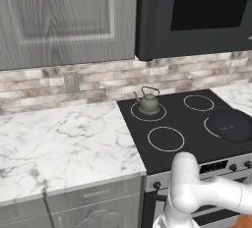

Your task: Pick the pan from the cabinet and place it on the stove. Then turn on the stove burner for the pan.

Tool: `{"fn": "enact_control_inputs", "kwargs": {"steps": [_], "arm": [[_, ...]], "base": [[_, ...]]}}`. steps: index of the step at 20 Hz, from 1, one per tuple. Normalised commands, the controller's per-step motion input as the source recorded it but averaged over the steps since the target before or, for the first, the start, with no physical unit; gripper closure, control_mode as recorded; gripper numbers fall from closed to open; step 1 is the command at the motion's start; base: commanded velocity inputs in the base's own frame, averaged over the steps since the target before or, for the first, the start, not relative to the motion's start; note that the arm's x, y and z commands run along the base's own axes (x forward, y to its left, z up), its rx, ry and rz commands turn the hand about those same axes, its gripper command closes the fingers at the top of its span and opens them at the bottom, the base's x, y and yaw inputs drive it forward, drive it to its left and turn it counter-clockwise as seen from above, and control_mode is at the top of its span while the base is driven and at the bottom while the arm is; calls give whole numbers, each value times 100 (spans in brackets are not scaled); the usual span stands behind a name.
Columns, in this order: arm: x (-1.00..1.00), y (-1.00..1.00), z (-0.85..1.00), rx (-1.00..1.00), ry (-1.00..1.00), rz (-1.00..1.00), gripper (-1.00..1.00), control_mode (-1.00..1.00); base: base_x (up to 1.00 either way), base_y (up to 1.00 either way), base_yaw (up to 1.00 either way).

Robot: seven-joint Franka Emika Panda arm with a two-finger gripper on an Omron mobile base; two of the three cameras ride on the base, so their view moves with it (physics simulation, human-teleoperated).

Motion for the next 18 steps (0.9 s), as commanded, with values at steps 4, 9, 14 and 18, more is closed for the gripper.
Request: {"fn": "enact_control_inputs", "kwargs": {"steps": [4,9,14,18], "arm": [[3,12,-4,-6,-6,0,100,-100],[22,3,-8,-5,-1,-4,100,-100],[26,0,-10,-4,0,-7,100,-100],[18,0,-15,-3,1,-4,100,-100]], "base": [[0,0,0],[0,0,0],[0,0,0],[0,0,0]]}}
